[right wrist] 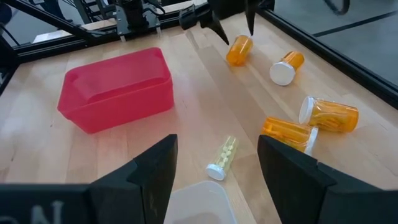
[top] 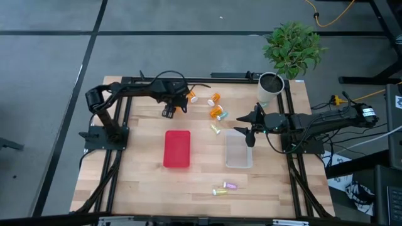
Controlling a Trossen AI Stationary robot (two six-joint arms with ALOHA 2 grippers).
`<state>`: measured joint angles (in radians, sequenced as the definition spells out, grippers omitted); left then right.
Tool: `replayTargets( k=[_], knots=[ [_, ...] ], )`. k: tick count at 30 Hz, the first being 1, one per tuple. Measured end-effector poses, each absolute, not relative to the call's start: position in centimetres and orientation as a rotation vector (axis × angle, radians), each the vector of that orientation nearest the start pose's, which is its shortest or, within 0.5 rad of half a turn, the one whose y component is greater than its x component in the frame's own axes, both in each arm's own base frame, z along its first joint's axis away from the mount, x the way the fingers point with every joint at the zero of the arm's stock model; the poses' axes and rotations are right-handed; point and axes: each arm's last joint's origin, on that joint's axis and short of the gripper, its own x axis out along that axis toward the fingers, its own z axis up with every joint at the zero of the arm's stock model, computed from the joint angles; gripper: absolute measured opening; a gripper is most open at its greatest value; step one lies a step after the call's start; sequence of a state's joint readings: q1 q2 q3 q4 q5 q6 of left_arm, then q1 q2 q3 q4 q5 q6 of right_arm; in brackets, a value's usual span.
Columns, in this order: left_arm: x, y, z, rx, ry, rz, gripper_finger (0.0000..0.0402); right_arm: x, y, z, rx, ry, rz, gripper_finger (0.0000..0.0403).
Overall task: Pick and place medicine bottles into bin by pill shape (circle, oval)
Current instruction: Put the large orange pill bottle into the red bin
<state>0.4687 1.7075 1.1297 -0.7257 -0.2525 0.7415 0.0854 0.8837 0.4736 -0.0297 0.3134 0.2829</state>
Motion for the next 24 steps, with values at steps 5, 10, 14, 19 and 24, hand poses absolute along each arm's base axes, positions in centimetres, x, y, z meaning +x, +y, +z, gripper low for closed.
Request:
replayTargets(
  k=[5, 10, 14, 19, 24],
  knots=[
    [28.2, 14.4, 18.1, 0.462, 1.528, 0.036, 0.0227, 18.7, 0.7, 22.4, 0.189, 0.400, -0.284, 0.0225],
    [28.2, 14.5, 17.2, 0.491, 1.580, -0.019, 0.0228, 18.7, 0.7, 22.3, 0.187, 0.410, -0.285, 0.0225],
    [28.7, 14.9, 16.7, 0.556, 1.587, 0.019, 0.0228, 18.7, 0.7, 22.3, 0.187, 0.413, -0.286, 0.0225],
    [28.8, 15.0, 16.8, 0.580, 1.577, 0.014, 0.0228, 18.7, 0.7, 22.3, 0.187, 0.415, -0.286, 0.0225],
    [28.5, 15.4, 16.1, 0.569, 1.608, -0.024, 0.0228, 18.7, 0.7, 22.2, 0.186, 0.418, -0.286, 0.0225]
  ],
)
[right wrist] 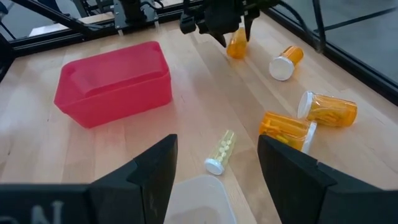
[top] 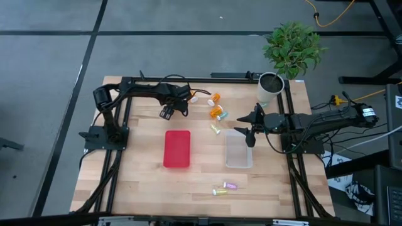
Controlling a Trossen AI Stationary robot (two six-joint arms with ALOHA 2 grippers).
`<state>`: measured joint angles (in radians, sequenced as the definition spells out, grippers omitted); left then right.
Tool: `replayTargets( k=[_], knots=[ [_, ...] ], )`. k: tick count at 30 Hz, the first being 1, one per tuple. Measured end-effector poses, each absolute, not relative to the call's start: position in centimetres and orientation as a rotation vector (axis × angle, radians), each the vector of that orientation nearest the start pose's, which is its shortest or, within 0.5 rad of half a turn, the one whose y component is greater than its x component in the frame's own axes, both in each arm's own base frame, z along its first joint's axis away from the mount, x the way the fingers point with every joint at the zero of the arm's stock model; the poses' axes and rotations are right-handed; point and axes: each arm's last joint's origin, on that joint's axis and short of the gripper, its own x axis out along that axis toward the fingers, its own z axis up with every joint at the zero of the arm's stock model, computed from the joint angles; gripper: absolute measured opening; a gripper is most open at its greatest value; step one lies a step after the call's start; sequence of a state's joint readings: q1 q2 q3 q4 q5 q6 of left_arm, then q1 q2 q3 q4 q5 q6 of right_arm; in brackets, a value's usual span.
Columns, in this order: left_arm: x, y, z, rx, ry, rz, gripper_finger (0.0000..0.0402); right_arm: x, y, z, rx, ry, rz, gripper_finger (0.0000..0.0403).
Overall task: Pick and place medicine bottles into bin by pill shape (circle, oval)
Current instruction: Put the large orange pill bottle into the red bin
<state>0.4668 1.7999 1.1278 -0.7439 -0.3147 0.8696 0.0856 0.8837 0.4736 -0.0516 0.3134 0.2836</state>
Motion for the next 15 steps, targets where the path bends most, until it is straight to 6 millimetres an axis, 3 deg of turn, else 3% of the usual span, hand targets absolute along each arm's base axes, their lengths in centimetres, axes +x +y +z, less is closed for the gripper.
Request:
replayTargets(
  k=[10, 15],
  knots=[
    [28.7, 15.7, 13.6, 0.513, 1.672, -0.094, 0.0227, 18.6, 0.7, 22.1, 0.182, 0.437, -0.288, 0.0225],
    [28.6, 15.5, 14.1, 0.497, 1.670, -0.029, 0.0226, 18.6, 0.7, 22.0, 0.181, 0.441, -0.289, 0.0225]
  ],
)
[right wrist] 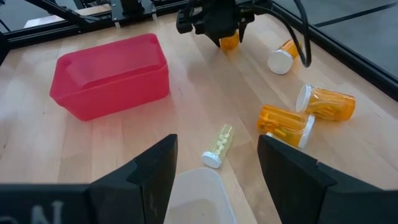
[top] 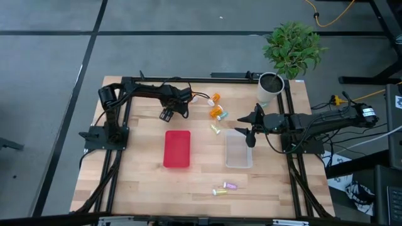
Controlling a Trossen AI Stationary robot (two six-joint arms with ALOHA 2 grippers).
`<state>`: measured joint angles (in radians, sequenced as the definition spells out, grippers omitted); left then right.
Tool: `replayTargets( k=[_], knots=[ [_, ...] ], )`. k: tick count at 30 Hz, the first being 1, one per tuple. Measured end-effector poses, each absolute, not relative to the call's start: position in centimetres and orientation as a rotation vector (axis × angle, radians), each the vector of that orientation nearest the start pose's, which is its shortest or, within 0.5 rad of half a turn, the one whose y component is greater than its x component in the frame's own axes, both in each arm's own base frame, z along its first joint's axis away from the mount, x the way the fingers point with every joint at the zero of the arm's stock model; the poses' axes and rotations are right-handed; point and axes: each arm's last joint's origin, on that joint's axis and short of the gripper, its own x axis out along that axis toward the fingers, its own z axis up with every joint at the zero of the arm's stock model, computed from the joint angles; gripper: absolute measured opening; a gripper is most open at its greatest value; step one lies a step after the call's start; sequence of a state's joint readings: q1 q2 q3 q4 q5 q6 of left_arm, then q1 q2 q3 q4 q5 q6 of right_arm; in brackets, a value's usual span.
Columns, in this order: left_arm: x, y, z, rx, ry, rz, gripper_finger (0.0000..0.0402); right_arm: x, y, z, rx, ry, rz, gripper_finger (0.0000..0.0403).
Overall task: Pick and place medicine bottles into bin by pill shape (circle, oval)
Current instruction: Put the large orange pill bottle into the red bin
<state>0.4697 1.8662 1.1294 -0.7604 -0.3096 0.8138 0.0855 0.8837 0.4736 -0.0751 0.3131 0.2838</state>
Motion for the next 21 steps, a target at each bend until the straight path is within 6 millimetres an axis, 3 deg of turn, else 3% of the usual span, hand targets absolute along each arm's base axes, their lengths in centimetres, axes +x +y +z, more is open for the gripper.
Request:
replayTargets(
  k=[9, 14, 18, 21],
  knots=[
    [28.3, 15.5, 15.0, 0.471, 1.667, 0.033, 0.0170, 18.6, 0.7, 22.1, 0.182, 0.440, -0.289, 0.0225],
    [28.1, 14.8, 15.5, 0.482, 1.710, 0.083, 0.0164, 18.6, 0.7, 22.1, 0.181, 0.440, -0.289, 0.0225],
    [27.8, 13.6, 17.3, 0.479, 1.742, 0.133, 0.0164, 18.6, 0.7, 22.1, 0.181, 0.440, -0.289, 0.0225],
    [28.0, 12.4, 19.8, 0.446, 1.700, 0.199, 0.0164, 18.6, 0.7, 22.1, 0.181, 0.440, -0.289, 0.0225]
  ],
)
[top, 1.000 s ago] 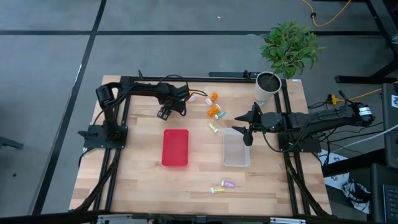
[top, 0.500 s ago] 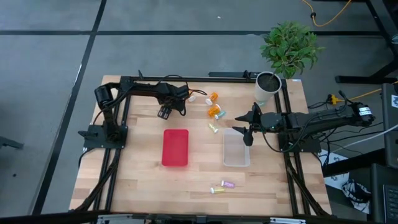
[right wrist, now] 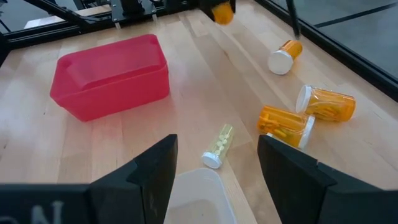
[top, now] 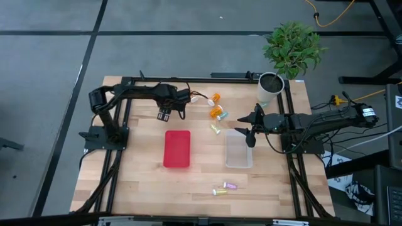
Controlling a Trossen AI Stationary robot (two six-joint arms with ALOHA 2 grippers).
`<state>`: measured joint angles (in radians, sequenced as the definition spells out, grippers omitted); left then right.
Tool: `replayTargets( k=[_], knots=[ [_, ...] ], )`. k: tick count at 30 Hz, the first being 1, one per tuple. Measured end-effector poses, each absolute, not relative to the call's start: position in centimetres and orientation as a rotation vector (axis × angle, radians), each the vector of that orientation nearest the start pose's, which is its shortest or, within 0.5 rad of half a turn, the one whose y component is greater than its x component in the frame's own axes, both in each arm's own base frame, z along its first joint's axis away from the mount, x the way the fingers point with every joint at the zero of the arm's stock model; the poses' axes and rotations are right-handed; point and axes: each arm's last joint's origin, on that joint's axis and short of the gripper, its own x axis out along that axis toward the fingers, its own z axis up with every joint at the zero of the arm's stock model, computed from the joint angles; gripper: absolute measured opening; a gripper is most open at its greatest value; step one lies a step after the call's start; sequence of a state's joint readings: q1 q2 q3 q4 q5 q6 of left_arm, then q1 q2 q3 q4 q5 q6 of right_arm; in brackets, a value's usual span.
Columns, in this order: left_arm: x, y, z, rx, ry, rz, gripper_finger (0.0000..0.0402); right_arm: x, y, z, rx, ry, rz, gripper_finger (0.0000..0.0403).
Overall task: Pick and place medicine bottles into bin by pill shape (circle, oval)
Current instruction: Put the large orange pill bottle into the red bin
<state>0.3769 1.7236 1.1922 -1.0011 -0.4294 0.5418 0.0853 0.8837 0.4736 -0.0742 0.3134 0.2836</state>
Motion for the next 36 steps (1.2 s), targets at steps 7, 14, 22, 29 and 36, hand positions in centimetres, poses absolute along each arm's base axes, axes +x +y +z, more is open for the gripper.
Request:
replayTargets(
  k=[7, 14, 22, 29, 36],
  knots=[
    [29.0, 7.3, 25.9, 0.269, 1.470, 0.217, 0.0164, 18.6, 0.7, 22.1, 0.182, 0.438, -0.289, 0.0225],
    [30.8, 1.6, 29.0, 0.083, 1.224, 0.107, 0.0166, 18.6, 0.7, 22.1, 0.183, 0.437, -0.289, 0.0225],
    [31.1, -2.6, 29.1, 0.131, 1.182, 0.011, 0.0173, 18.6, 0.7, 22.1, 0.184, 0.437, -0.289, 0.0225],
    [30.9, -4.9, 29.2, 0.171, 1.161, -0.050, 0.0173, 18.6, 0.7, 22.1, 0.184, 0.437, -0.289, 0.0225],
    [30.9, -5.0, 29.2, 0.108, 1.150, 0.053, 0.0186, 18.6, 0.7, 22.1, 0.184, 0.437, -0.289, 0.0225]
  ],
)
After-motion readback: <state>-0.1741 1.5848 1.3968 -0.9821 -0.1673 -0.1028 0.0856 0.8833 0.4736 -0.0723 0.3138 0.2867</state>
